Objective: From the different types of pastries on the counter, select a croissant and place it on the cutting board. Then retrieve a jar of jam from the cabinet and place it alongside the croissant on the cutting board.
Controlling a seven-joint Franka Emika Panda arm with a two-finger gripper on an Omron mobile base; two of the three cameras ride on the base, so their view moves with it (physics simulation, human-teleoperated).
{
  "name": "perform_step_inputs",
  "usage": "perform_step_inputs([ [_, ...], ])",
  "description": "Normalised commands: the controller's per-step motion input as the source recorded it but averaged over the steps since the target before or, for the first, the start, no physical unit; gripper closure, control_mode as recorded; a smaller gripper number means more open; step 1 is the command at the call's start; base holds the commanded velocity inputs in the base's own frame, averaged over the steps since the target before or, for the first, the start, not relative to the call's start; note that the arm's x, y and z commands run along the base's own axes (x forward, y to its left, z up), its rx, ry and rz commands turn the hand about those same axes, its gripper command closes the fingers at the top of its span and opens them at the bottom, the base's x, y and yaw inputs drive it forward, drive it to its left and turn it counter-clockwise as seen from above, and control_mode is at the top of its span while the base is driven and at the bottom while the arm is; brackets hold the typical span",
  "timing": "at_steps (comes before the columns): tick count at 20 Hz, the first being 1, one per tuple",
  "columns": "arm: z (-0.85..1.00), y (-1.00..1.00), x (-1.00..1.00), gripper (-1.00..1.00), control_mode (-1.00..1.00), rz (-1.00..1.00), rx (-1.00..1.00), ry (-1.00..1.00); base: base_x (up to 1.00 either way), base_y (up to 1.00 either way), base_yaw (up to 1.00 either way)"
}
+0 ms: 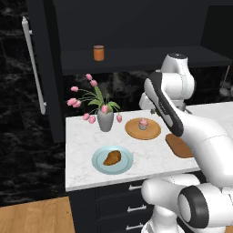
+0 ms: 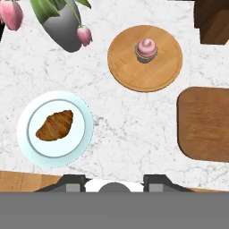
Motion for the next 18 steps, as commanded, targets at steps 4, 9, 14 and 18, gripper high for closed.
perform_step_inputs([
  [4,0.0,0.0,0.0,-1.0,-1.0,0.0,0.0,0.0,0.0,0.0,0.0],
  [9,0.0,0.0,0.0,-1.0,-1.0,0.0,0.0,0.0,0.0,0.0,0.0],
  [14,0.0,0.0,0.0,-1.0,-1.0,0.0,0.0,0.0,0.0,0.0,0.0],
  [18,0.0,0.0,0.0,-1.0,-1.0,0.0,0.0,0.0,0.0,0.0,0.0],
])
